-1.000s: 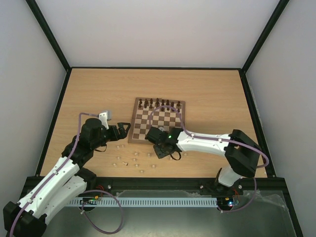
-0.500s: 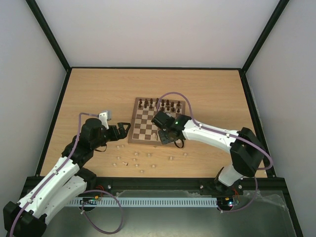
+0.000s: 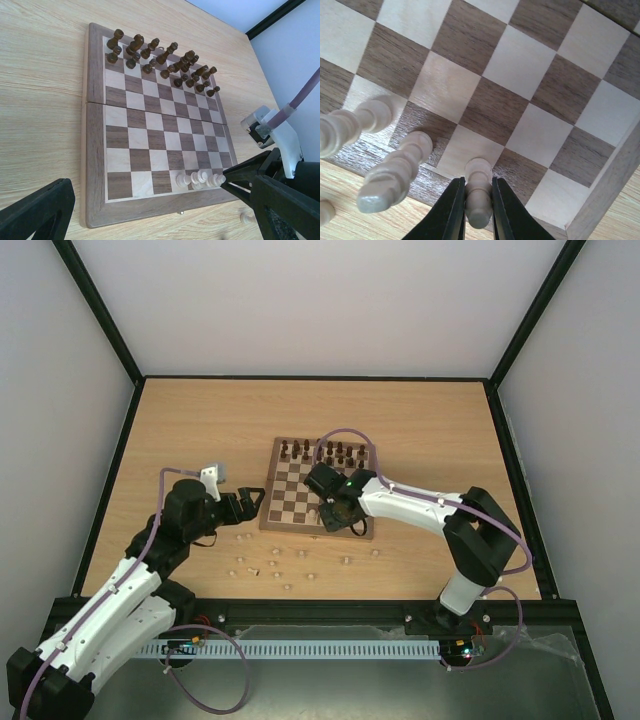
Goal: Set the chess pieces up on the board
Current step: Place the chess piece on the chessboard, then pick up the chess piece at the center of the board.
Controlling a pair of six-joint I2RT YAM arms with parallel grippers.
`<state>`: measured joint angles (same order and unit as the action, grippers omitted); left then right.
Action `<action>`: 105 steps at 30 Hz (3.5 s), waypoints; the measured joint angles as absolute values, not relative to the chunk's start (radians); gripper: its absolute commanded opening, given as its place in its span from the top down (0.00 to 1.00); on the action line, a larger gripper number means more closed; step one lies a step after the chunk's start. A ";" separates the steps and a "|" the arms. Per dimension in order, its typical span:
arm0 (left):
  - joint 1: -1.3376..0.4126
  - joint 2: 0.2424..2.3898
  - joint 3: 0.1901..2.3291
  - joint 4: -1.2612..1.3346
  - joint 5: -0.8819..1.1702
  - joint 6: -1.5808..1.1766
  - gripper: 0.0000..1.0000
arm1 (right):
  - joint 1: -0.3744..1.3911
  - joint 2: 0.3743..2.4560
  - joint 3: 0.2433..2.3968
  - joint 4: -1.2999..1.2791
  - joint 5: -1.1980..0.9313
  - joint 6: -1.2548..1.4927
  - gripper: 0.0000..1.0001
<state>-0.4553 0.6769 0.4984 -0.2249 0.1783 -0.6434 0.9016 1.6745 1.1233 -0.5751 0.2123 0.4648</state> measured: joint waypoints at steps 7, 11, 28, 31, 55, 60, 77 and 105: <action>-0.455 0.683 0.490 -0.222 0.178 -0.643 0.01 | 0.902 1.680 1.137 -0.561 0.195 0.452 0.84; -0.455 0.683 0.490 -0.222 0.178 -0.644 0.01 | 0.902 1.689 1.137 -0.555 0.189 0.450 0.73; -0.455 0.682 0.490 -0.222 0.178 -0.644 0.01 | 0.902 1.538 1.176 -0.643 0.228 0.457 0.60; -0.455 0.682 0.490 -0.222 0.178 -0.644 0.01 | 0.912 1.473 1.176 -0.651 0.207 0.458 0.57; -0.455 0.630 0.491 -0.251 0.149 -0.648 0.01 | 1.188 1.623 1.199 -0.588 0.082 0.496 0.58; -0.455 0.627 0.491 -0.255 0.149 -0.654 0.01 | 1.192 1.698 1.238 -0.580 0.099 0.497 0.58; -0.455 0.616 0.490 -0.260 0.148 -0.656 0.01 | 1.193 1.811 1.295 -0.591 0.142 0.502 0.67; -0.455 0.654 0.477 -0.249 0.147 -0.656 0.01 | 1.196 1.866 1.323 -0.629 0.138 0.471 0.99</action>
<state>-0.4549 0.6544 0.4774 -0.2493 0.1474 -0.6556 1.1965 1.8656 1.3228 -0.6292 0.1383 0.4709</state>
